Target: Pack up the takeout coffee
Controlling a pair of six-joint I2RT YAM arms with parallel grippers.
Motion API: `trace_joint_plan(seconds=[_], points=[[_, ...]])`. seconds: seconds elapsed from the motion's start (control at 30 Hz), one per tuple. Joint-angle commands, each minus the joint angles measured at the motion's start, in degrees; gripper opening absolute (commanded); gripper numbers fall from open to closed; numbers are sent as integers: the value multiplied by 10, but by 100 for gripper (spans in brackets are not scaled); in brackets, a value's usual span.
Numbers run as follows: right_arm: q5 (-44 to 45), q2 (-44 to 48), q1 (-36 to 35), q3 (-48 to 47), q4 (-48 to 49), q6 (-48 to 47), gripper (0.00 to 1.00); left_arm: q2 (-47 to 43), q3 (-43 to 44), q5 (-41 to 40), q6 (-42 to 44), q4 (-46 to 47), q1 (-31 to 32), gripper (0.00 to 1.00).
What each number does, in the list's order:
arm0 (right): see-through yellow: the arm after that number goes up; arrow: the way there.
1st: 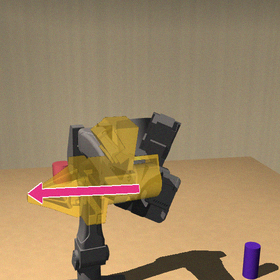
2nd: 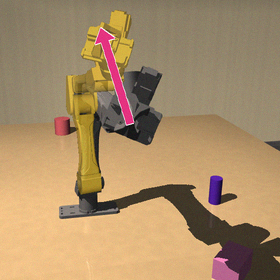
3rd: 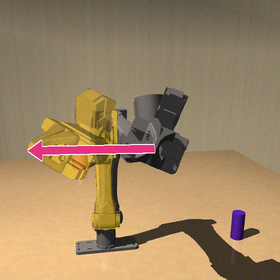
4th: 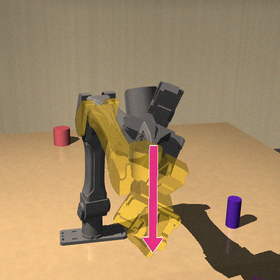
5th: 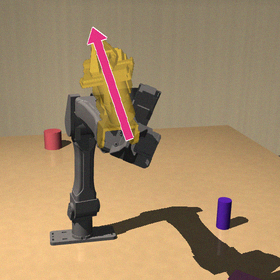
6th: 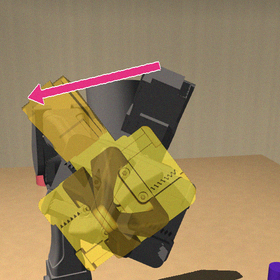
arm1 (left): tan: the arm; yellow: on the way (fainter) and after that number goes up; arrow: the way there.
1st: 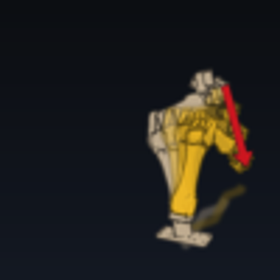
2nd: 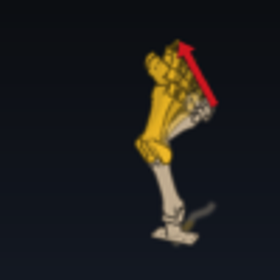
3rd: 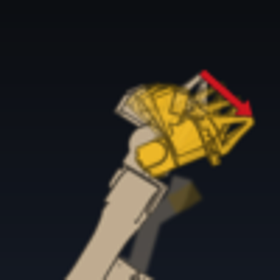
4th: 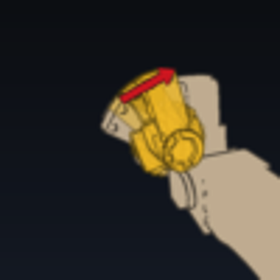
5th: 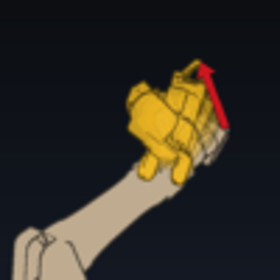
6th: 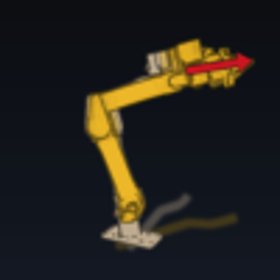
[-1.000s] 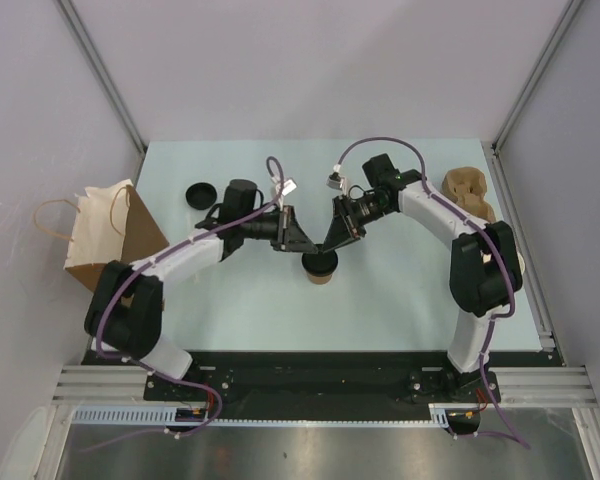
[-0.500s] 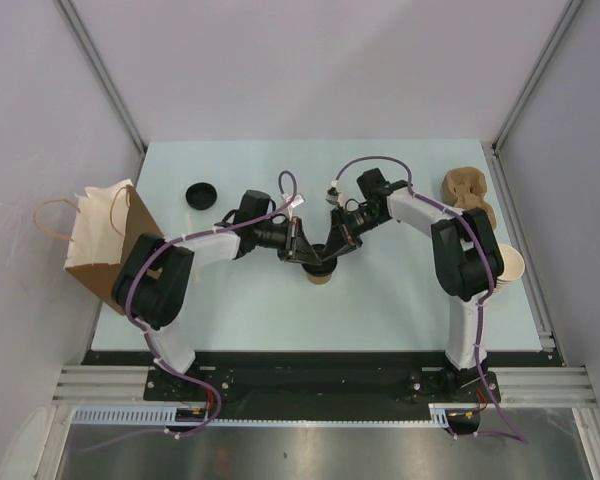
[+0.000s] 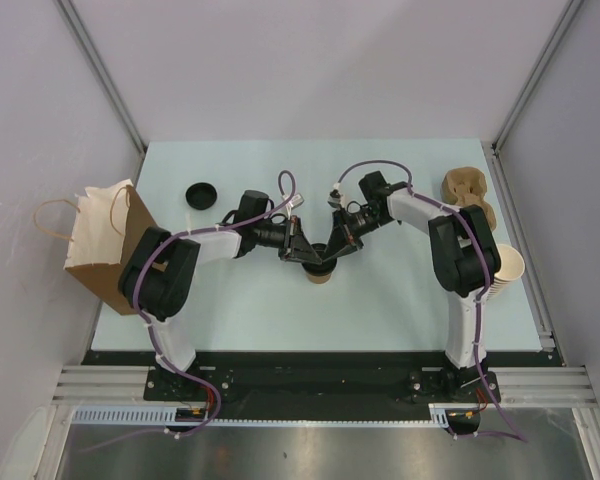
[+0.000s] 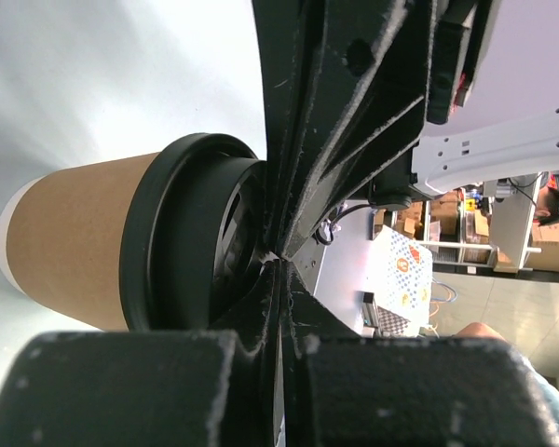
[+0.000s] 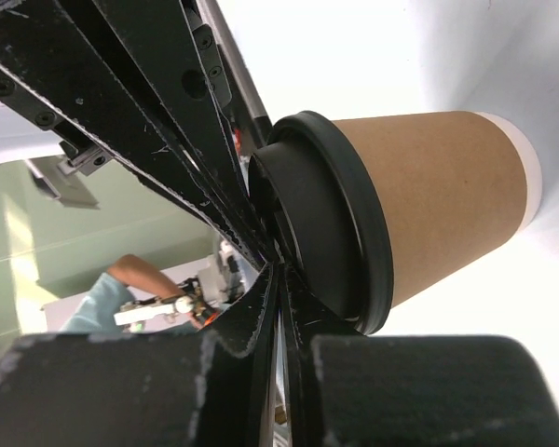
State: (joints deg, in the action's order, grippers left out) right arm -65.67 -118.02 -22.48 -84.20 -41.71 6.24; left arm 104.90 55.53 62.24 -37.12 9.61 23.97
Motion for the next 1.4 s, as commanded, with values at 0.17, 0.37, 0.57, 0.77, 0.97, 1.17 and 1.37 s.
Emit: trace_joint_plan(seconds=[0.17,0.37,0.57,0.77,0.97,1.17,1.37], points=[[84,-63,12,47,20,-8,5,64,-32,-119,73,-65,-9,0],[88,-85,18,57,28,-9,4,102,-37,-129,77,-65,-12,0],[90,-105,25,66,36,-5,5,131,-37,-142,83,-75,-19,0],[87,-121,31,65,39,-4,4,137,-36,-140,83,-72,-23,0],[45,-85,24,64,49,-4,6,86,-24,-78,72,-42,-8,2],[-21,-7,-3,54,62,5,9,11,-13,-24,22,17,23,8],[-69,72,7,48,110,61,10,-52,7,-5,-44,71,24,13]])
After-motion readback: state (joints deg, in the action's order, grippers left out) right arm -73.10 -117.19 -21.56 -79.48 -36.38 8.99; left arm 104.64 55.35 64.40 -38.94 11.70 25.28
